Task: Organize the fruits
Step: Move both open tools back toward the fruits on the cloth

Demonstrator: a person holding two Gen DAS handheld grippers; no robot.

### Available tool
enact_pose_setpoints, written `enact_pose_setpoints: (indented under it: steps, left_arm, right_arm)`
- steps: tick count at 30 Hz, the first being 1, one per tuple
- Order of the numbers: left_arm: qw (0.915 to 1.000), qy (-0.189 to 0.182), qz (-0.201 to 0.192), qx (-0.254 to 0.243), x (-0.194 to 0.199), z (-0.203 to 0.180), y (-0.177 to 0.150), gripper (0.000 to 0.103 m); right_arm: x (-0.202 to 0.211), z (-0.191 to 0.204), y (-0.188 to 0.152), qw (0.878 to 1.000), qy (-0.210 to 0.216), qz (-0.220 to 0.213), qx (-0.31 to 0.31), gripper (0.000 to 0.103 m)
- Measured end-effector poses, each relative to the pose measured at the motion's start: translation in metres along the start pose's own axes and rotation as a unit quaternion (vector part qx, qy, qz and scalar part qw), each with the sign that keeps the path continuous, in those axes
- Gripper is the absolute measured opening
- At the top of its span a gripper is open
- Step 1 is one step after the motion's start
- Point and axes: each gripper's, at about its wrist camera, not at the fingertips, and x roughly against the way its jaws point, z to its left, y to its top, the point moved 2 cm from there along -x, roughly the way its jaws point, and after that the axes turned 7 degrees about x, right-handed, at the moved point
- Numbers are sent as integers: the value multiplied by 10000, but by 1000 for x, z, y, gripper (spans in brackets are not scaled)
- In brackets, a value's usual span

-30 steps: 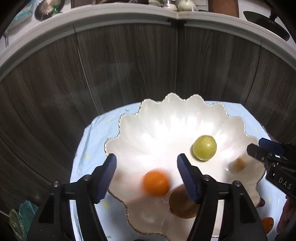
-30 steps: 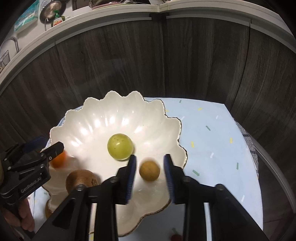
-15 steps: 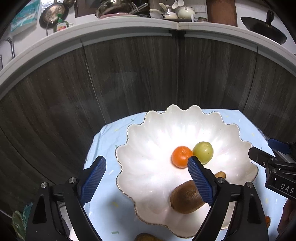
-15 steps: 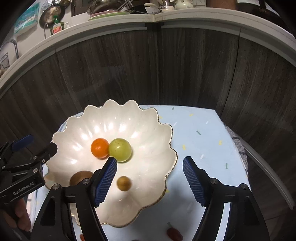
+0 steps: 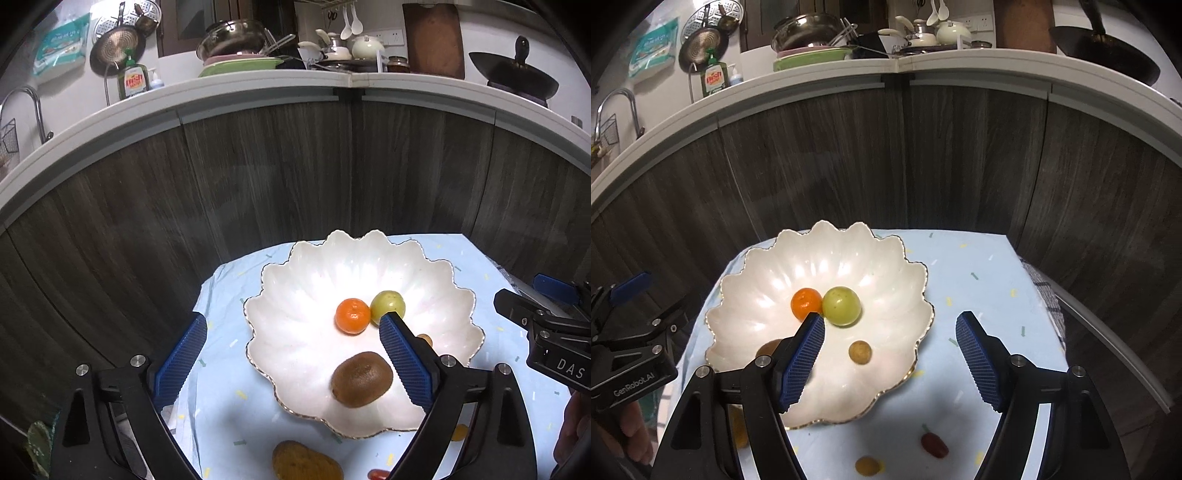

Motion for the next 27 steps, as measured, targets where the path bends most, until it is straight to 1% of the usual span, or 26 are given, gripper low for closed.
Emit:
enact_pose_setpoints:
  steps: [8,17,27]
  left_arm:
    - [10000,-52,-69,-42,19,-6,-7,97]
    - [9998,-127,-104,-60,40,-16,-18,97]
    - [9997,-192,-85,-123,56,-30,-34,97]
  right_arm:
    - [20,-5,-6,9999,-91,-69,11,74]
    - [42,-13,-21,9998,-177,-126,-9,74]
    - [55,-22,-39,9997,-217,-115,-40,74]
